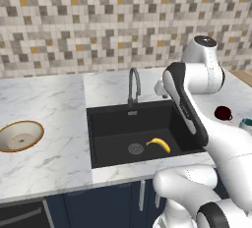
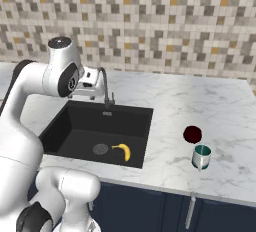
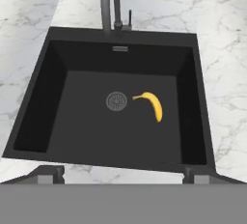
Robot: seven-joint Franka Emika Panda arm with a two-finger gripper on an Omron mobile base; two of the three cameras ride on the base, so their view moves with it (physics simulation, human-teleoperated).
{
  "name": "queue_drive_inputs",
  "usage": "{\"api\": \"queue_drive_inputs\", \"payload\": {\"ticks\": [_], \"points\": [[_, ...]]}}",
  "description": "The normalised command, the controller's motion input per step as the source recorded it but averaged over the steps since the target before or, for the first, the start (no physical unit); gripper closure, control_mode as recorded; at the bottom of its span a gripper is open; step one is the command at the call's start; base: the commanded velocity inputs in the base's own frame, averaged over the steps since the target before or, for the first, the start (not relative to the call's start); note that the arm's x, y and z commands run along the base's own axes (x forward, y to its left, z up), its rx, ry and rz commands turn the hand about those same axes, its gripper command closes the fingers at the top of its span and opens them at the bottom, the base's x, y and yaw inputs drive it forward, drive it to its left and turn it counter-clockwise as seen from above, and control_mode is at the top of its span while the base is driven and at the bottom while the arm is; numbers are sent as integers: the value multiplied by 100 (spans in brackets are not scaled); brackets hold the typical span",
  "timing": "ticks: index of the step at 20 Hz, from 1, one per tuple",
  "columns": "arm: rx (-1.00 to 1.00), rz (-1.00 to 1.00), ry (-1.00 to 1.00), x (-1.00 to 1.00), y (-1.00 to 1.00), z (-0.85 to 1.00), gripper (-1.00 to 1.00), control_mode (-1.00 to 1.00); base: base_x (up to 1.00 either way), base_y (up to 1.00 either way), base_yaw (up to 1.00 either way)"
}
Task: Clear the mugs and bowl far away from the sink.
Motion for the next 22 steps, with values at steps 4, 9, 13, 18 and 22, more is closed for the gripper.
{"api": "queue_drive_inputs", "payload": {"ticks": [4, 9, 13, 18, 22], "points": [[0, 0, 1, -38, 0, 0, -100, -100, 0, 0, 0], [0, 0, 5, -53, 0, 4, -100, -100, 0, 0, 0], [0, 0, 4, -47, 0, 0, -100, -100, 0, 0, 0], [0, 0, 1, -60, 0, 0, -100, -100, 0, 0, 0], [0, 0, 0, -24, -12, 3, -100, -100, 0, 0, 0]]}}
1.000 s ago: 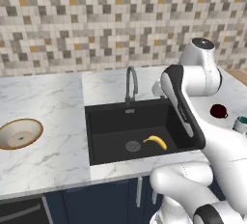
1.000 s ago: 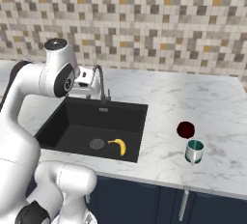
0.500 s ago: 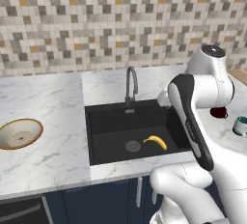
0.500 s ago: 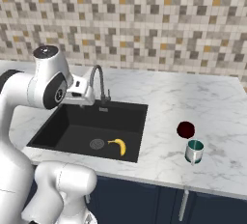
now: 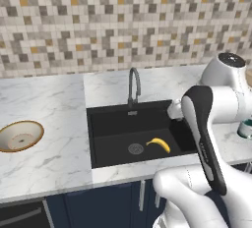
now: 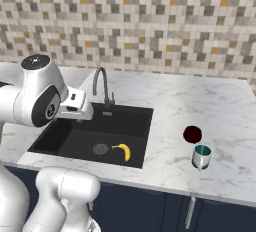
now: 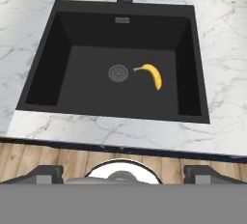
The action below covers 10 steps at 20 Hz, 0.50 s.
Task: Clear the mugs and bowl far away from the sink.
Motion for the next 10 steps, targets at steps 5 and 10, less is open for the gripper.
{"api": "queue_drive_inputs", "payload": {"ticks": [5, 10], "points": [[0, 0, 0, 0, 0, 0, -100, 100, -4, -98, 0], [0, 0, 0, 0, 0, 0, -100, 100, 0, -100, 0]]}}
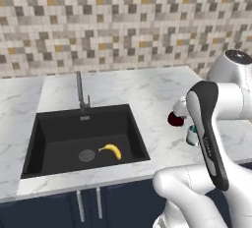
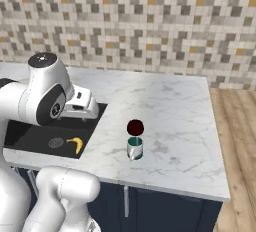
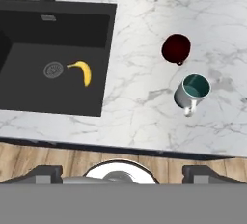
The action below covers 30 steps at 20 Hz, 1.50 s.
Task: Clear the mugs and bowl far away from the sink.
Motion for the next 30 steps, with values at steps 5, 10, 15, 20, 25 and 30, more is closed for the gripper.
{"api": "queue_drive_inputs", "payload": {"ticks": [5, 10, 15, 20, 25, 30], "points": [[0, 0, 0, 0, 0, 0, -100, 100, 32, -57, 0], [0, 0, 0, 0, 0, 0, -100, 100, 97, 29, -5], [0, 0, 0, 0, 0, 0, -100, 100, 100, -19, -5], [0, 0, 0, 0, 0, 0, -100, 100, 98, -48, 16], [0, 0, 0, 0, 0, 0, -100, 100, 84, -34, 21], [0, 0, 0, 0, 0, 0, -100, 100, 80, -28, 12]]}}
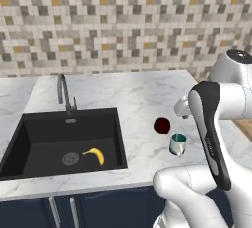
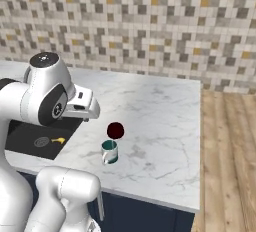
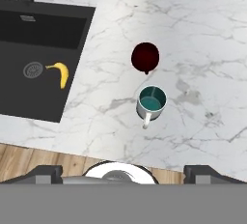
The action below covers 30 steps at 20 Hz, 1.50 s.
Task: Clear the mugs and bowl far away from the sink.
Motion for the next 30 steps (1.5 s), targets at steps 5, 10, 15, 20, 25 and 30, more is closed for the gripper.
{"api": "queue_drive_inputs", "payload": {"ticks": [5, 10, 15, 20, 25, 30], "points": [[0, 0, 0, 0, 0, 0, -100, 100, 86, -32, 0], [0, 0, 15, 44, -21, -18, -100, -100, 33, -13, 0], [0, 0, 26, 56, -32, -32, -100, -100, 0, 0, 0], [-1, 0, 16, 47, -10, -37, -100, -100, 0, 0, 0], [0, 0, -1, 42, 0, -38, -100, -100, 0, 0, 0], [0, 0, -1, 40, 0, -33, -100, -100, 0, 0, 0]]}}
